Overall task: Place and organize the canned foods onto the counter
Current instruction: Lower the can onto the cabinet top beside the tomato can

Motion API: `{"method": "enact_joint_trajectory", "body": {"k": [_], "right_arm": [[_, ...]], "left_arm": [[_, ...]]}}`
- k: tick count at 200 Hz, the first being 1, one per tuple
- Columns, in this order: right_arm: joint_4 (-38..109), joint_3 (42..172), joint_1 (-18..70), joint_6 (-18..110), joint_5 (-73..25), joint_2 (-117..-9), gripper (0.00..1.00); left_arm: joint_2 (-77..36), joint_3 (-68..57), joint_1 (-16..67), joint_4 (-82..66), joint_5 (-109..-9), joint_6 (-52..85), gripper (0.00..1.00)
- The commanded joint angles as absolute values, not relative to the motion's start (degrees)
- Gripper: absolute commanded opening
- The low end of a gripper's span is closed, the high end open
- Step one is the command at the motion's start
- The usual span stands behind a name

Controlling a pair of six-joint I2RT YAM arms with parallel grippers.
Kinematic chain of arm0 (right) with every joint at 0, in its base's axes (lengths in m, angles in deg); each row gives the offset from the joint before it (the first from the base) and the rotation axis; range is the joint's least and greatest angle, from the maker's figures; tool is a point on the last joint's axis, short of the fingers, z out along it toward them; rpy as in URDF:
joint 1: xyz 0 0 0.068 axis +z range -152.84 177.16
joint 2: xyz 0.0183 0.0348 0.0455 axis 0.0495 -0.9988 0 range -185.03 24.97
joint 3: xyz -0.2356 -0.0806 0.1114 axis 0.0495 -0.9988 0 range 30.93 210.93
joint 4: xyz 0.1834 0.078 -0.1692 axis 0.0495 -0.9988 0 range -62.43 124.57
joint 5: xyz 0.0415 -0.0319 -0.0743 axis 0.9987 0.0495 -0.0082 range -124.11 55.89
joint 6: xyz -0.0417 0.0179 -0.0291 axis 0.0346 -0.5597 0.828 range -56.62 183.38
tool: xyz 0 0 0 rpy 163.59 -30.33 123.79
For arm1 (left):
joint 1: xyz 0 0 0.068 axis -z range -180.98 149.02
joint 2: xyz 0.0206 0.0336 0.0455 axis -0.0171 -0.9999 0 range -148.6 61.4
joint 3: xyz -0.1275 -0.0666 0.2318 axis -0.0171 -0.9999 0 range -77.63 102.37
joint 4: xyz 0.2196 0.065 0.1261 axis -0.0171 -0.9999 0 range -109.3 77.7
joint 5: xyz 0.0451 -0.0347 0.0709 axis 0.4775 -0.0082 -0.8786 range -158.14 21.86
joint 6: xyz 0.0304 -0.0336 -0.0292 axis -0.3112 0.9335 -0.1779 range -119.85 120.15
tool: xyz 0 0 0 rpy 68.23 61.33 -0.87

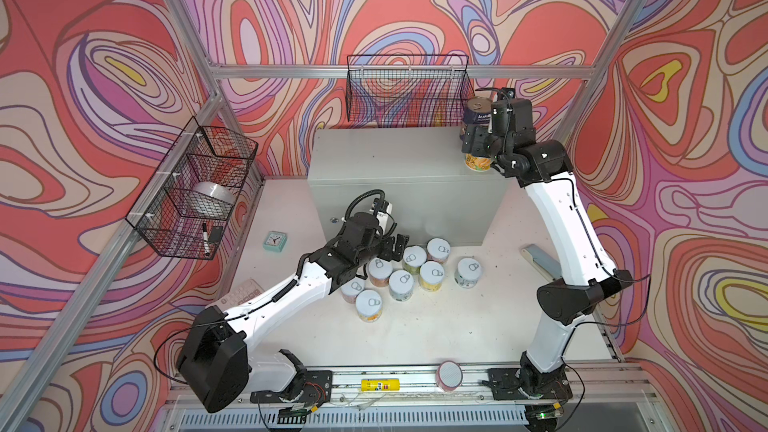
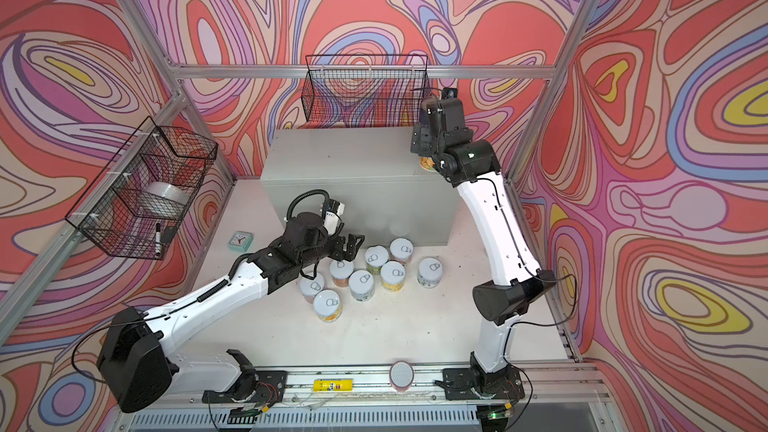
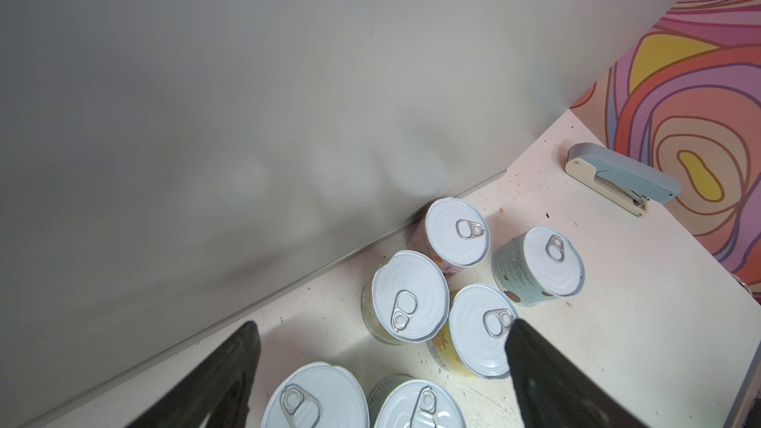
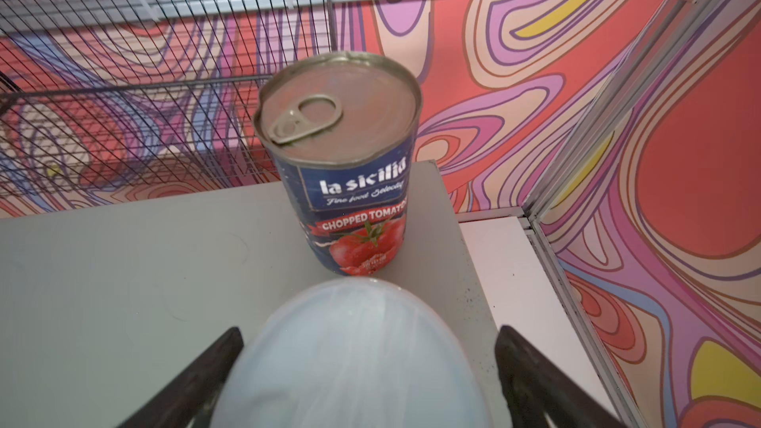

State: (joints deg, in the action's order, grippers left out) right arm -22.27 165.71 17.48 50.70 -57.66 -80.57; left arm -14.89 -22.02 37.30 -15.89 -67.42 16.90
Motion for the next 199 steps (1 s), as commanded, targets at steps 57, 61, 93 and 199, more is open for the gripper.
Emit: {"method": "enact_joint_trajectory", "body": {"k": [57,61,93,199], "right_arm": [[-16.7,158.5,17.2,54.5,-61.4,-75.6,0.98],[-16.6,158.5,17.2,54.6,-61.7,-75.6,0.98],[-12.1,155.5,17.2,56.2,-55.6,-73.2,0.98],[-3.2,147.8,17.2,54.8,-46.0,-60.0,0.97]], "left_arm": [[-15.7,-20.2,36.9,-15.6,-67.3,17.5,0.94],[-15.6,-20.2,36.9,-15.7,-67.4,17.5,0.94],[-14.9,-20.6,36.9,-15.8,-67.7,17.7,0.94],[-10.7,-22.7,36.8,-16.1,-68.8,17.3,0.94]]}}
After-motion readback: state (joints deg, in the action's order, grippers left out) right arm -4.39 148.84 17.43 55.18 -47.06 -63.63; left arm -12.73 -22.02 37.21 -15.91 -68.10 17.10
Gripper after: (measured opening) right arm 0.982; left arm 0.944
